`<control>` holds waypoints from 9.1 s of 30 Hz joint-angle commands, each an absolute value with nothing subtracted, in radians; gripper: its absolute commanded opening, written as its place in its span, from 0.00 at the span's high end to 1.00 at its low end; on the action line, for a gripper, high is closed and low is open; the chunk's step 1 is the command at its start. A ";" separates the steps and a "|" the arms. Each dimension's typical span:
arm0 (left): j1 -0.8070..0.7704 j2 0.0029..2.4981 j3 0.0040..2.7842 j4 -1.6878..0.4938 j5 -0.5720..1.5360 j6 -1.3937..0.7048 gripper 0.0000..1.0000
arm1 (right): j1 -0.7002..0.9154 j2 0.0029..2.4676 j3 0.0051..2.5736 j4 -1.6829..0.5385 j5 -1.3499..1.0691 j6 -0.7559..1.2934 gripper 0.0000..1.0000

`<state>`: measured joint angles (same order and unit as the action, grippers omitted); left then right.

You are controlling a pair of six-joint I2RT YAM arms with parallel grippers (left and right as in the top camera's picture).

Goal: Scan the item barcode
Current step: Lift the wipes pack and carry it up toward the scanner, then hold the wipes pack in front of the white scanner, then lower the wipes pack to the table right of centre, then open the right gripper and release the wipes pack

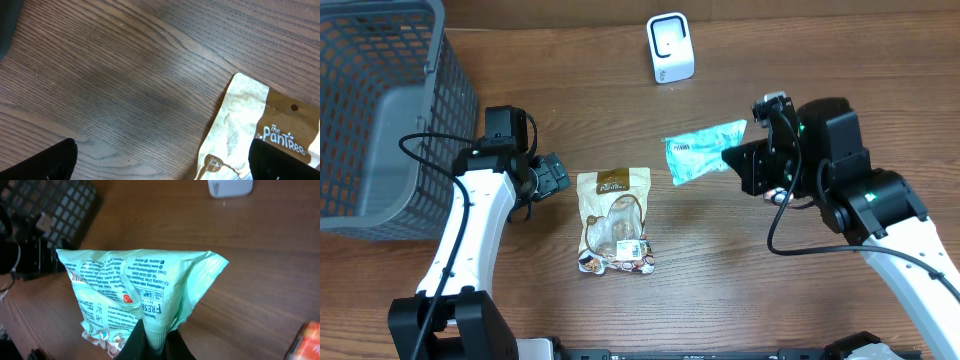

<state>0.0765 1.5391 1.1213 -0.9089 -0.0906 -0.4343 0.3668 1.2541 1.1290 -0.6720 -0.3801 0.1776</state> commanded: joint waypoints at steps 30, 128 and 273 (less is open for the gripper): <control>0.078 1.537 1.136 -0.908 -0.101 -0.423 0.00 | 0.463 1.964 1.806 -0.352 0.503 -0.661 0.97; 0.078 1.537 1.136 -0.908 -0.101 -0.423 0.00 | 0.641 2.338 1.800 0.403 0.920 -0.889 0.97; 0.078 1.537 1.136 -0.908 -0.101 -0.423 0.00 | 0.556 1.904 1.266 -0.712 0.078 0.659 0.82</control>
<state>0.0765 1.5391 1.1213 -0.9092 -0.0906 -0.4343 0.5560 1.9217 1.2892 -0.7307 0.0315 0.6155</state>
